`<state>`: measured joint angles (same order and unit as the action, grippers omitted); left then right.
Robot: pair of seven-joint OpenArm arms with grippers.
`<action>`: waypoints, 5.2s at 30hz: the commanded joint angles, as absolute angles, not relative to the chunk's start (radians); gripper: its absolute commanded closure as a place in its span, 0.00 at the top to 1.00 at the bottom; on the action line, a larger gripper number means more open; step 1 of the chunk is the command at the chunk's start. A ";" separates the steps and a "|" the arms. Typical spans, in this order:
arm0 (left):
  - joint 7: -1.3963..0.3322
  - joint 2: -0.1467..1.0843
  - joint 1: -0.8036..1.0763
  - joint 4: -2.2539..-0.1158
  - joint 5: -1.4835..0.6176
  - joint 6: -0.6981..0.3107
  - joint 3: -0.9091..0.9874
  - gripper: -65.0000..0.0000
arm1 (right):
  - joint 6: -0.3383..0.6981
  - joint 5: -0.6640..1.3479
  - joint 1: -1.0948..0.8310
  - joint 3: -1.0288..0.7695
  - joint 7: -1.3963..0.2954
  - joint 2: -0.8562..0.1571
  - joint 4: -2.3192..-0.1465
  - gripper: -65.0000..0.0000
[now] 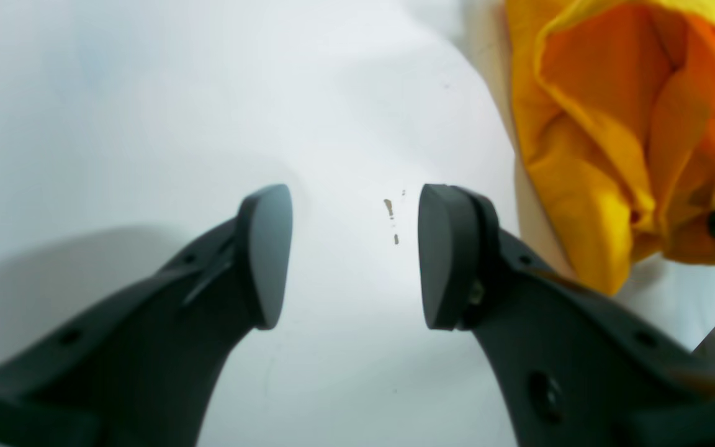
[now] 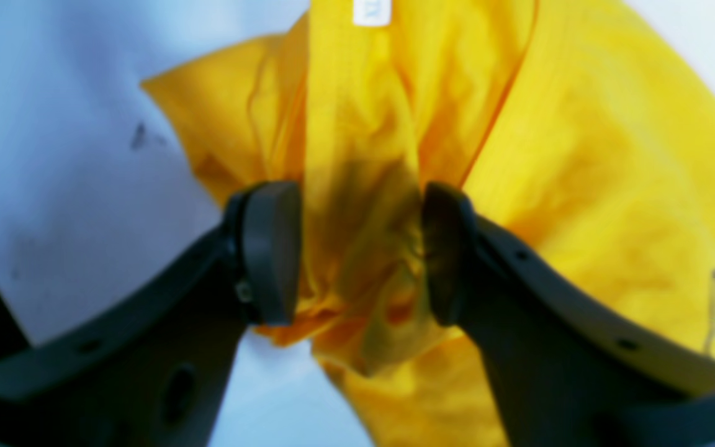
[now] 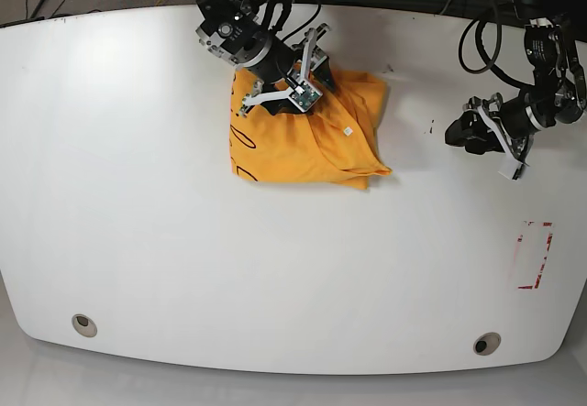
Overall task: Layout the t-shirt on the table in an organized manner, then fold the t-shirt properly
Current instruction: 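Open the right gripper and lift it off the folded shirt, then move both grippers to the folded shirt's edges and grasp them, then hold the shirt with both grippers and straighten the folded bundle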
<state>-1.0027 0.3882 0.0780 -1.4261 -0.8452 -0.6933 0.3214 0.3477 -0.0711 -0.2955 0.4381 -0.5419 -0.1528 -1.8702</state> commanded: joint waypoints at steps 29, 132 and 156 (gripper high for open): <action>-0.989 0.406 0.070 -1.438 -0.866 -0.698 0.328 0.47 | 0.357 -0.058 -0.294 0.441 -0.568 -0.096 -2.005 0.00; -0.828 0.236 -0.064 -1.590 -0.120 -0.698 -0.147 0.25 | 0.453 0.202 -0.193 0.185 -0.344 -0.236 -1.586 0.09; -0.898 0.203 -0.346 -1.600 -0.130 -0.698 -0.232 0.25 | 0.358 0.214 -0.266 0.173 -0.576 -0.189 -1.974 0.09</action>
<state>-0.8917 0.2035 -0.3298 -1.5394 -0.1223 -0.7006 -0.2390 0.3592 0.1974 -0.2901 0.1741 -0.5827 -0.1883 -1.9377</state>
